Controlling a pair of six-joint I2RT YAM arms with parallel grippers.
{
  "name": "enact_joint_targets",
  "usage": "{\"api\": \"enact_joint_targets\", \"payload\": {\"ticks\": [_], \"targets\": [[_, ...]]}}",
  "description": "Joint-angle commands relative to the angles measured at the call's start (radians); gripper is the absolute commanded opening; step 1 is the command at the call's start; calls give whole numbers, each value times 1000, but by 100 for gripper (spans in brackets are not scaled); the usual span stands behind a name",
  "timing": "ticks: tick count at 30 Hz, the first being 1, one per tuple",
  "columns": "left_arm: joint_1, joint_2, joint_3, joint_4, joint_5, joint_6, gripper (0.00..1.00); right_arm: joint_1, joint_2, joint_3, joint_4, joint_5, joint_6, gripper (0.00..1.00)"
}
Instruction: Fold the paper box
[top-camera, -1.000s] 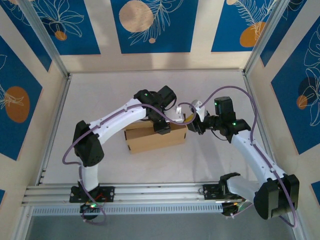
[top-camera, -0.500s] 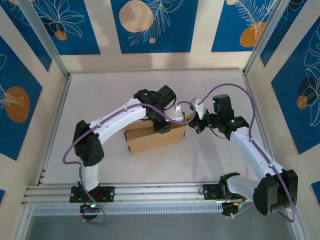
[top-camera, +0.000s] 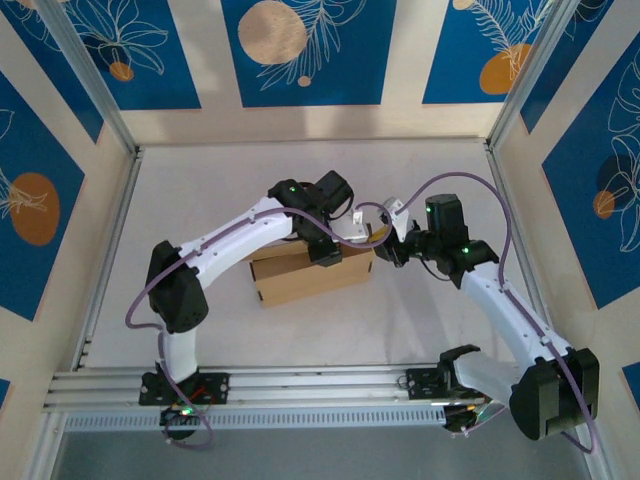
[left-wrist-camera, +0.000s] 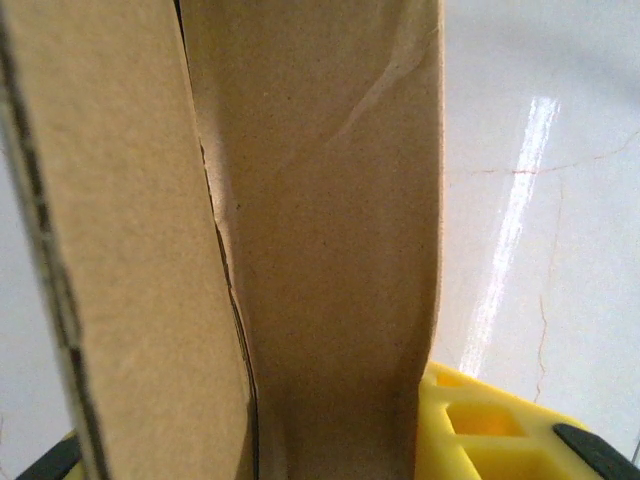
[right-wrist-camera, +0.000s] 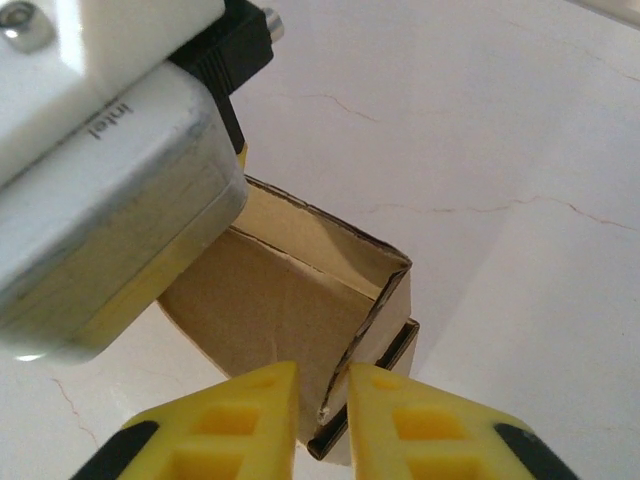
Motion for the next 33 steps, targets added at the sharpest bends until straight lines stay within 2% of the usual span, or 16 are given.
{"api": "enact_joint_targets", "payload": {"ticks": [1,6,20,27,33], "targets": [[-11,-5,-4,59,30,15,33,-7,23,18,-15,-69,-14,25],[-12,-6,-3,58,33,17,33,-10,50,46,-28,-46,-8,26],[-27,-2,-12,66,19,12,32,0,79,126,-95,79,-4,7],[-29,-3,-14,67,11,15,32,4,99,160,-136,29,-6,20],[-30,-4,-11,65,6,17,32,3,137,208,-170,49,-23,20]]}}
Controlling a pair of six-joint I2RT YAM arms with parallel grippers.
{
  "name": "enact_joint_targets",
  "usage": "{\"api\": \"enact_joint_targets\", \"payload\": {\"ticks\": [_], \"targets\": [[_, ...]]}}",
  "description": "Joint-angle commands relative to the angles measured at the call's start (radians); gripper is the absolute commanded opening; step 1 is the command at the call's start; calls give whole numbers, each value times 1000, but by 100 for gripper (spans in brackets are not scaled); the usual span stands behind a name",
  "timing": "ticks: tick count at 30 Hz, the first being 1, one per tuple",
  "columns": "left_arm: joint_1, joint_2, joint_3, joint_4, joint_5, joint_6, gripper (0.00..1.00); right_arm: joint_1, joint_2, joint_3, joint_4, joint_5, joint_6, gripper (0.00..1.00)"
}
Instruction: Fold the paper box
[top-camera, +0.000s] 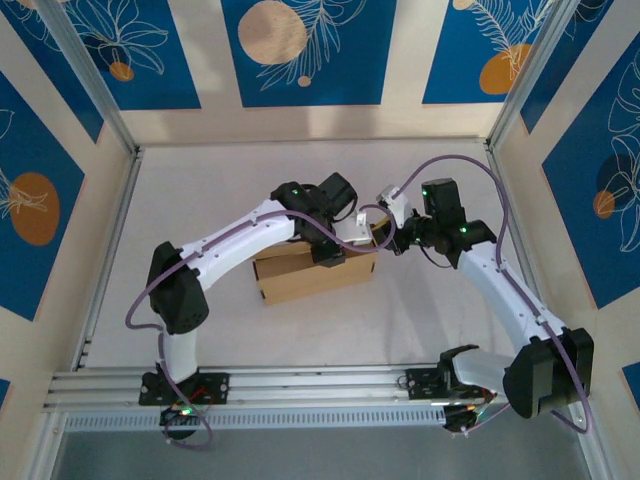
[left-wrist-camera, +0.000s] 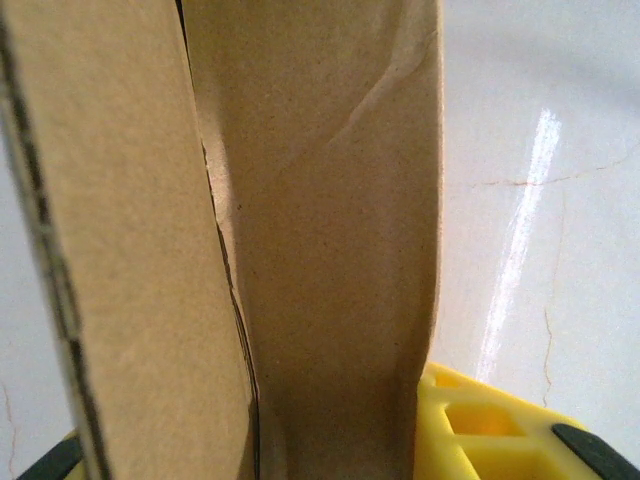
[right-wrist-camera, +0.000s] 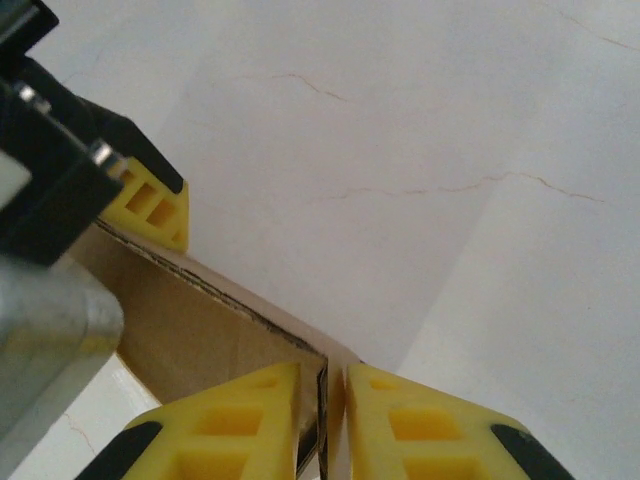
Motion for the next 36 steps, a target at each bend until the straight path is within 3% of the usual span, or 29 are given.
{"api": "enact_joint_targets", "payload": {"ticks": [1,18,21,25,30,36], "targets": [[-9,-3,-9,42,22,16,32,6,24,47,-39,-11,-23,19],[4,8,-2,42,-22,11,32,9,11,47,-133,22,-60,25],[4,8,-6,40,-18,11,32,8,18,53,-130,18,-53,20],[4,9,-7,39,-16,11,31,10,41,97,-157,-2,-42,1],[3,17,-1,46,-11,4,31,54,62,97,-159,20,0,0],[4,18,-7,55,-42,7,34,80,-7,-9,-41,61,149,0]]}}
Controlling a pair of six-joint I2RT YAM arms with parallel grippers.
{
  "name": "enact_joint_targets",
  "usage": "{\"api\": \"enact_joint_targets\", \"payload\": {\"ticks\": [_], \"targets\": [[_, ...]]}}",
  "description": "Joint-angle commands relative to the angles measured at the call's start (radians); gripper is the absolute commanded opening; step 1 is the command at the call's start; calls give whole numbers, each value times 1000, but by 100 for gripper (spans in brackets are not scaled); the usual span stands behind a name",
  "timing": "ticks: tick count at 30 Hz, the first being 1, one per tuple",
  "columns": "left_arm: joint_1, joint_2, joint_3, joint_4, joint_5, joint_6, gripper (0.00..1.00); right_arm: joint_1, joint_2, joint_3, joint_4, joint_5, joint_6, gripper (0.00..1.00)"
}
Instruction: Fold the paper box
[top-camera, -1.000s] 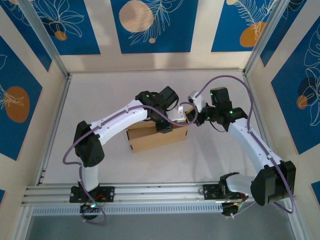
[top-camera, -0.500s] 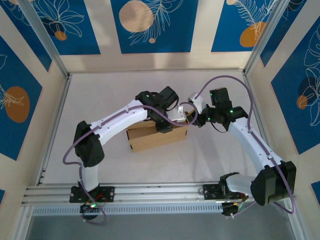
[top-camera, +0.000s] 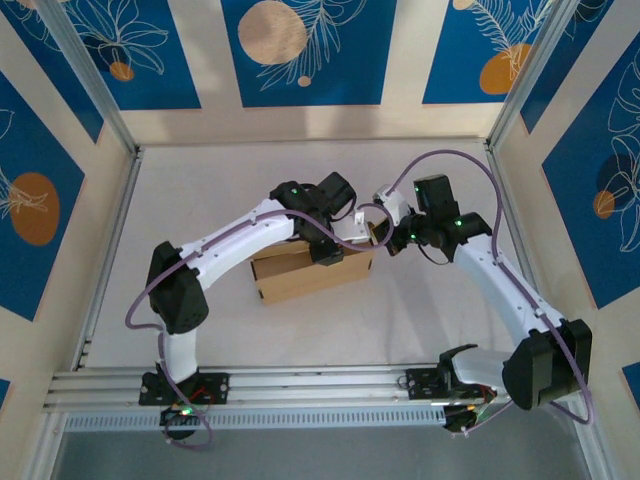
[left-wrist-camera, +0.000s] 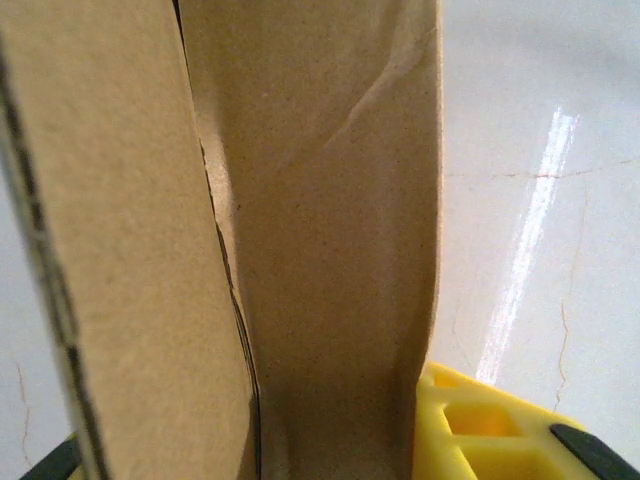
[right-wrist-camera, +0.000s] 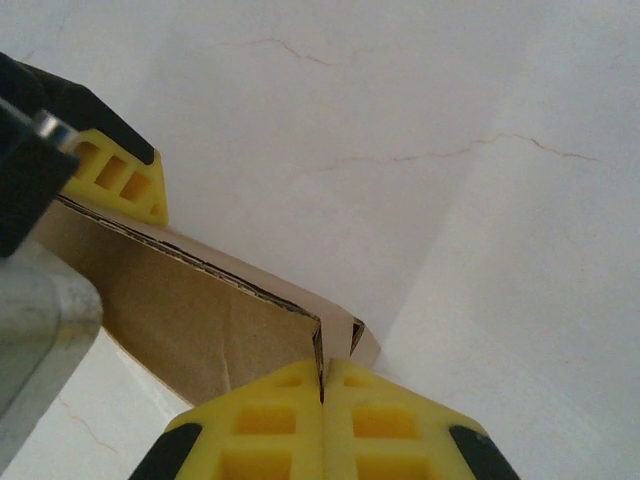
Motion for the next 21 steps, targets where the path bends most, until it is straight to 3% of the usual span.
{"api": "enact_joint_targets", "payload": {"ticks": [1,4,11,21], "targets": [[-2,18,-9,65,-16,14,34,43,-48,-67,46,-13,126,0],[-2,25,-9,67,-19,11,34,69,-75,-94,86,44,203,0],[-2,35,-6,67,-23,1,34,90,-104,-167,156,51,273,0],[-2,34,-3,66,-29,-7,35,105,-98,-246,215,92,299,0]]}}
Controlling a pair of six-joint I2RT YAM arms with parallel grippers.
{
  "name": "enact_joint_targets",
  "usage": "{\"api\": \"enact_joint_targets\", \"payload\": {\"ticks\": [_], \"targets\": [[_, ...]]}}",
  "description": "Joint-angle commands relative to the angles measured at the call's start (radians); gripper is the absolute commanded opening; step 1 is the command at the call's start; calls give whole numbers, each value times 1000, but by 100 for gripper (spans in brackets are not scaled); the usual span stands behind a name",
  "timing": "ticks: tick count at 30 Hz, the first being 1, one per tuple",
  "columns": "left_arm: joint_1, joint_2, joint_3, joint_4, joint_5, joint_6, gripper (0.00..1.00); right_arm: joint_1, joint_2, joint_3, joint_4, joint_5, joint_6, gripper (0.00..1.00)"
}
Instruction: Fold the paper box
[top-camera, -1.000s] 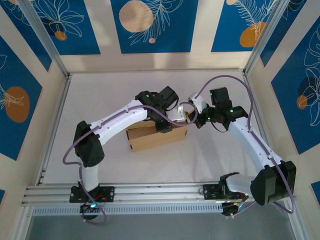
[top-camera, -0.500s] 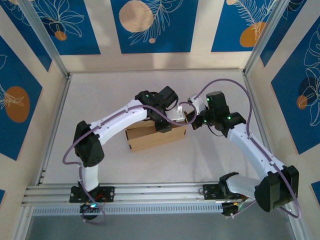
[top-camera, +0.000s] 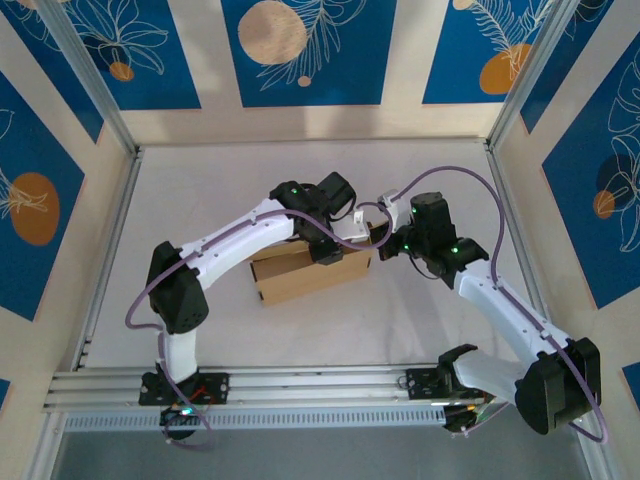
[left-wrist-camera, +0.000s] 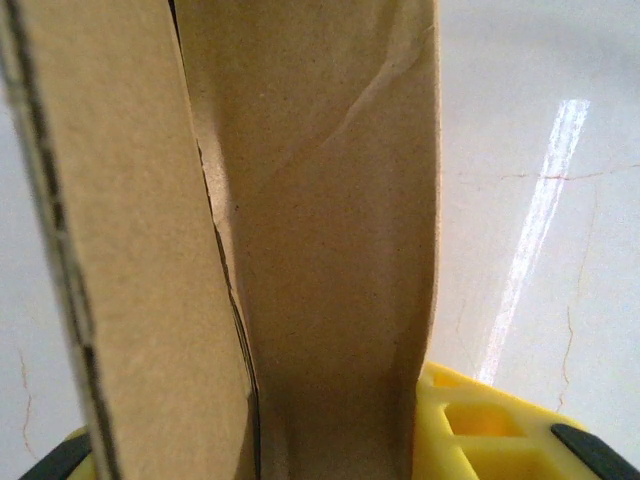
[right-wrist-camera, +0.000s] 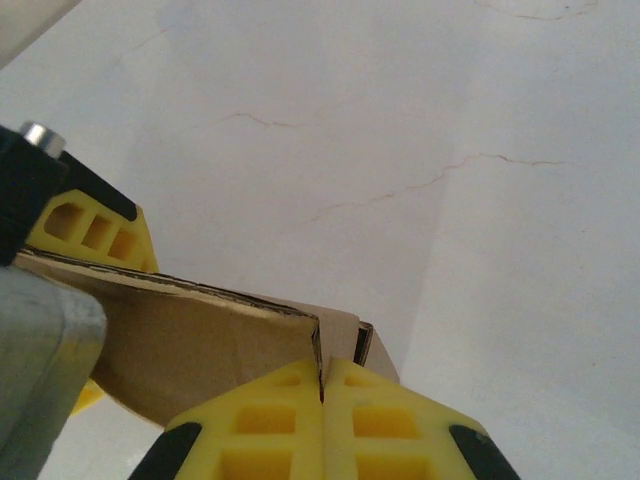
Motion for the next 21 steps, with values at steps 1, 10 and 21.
{"api": "enact_joint_targets", "payload": {"ticks": [1,10,21], "targets": [[-2,33,-3,65,-14,18,36,28,16,-57,-54,-29,17,0],[0,13,-4,90,-35,8,60,52,-17,-123,-27,93,-7,0],[31,-245,-143,267,-24,-157,73,87,-51,-150,25,171,4,0]]}}
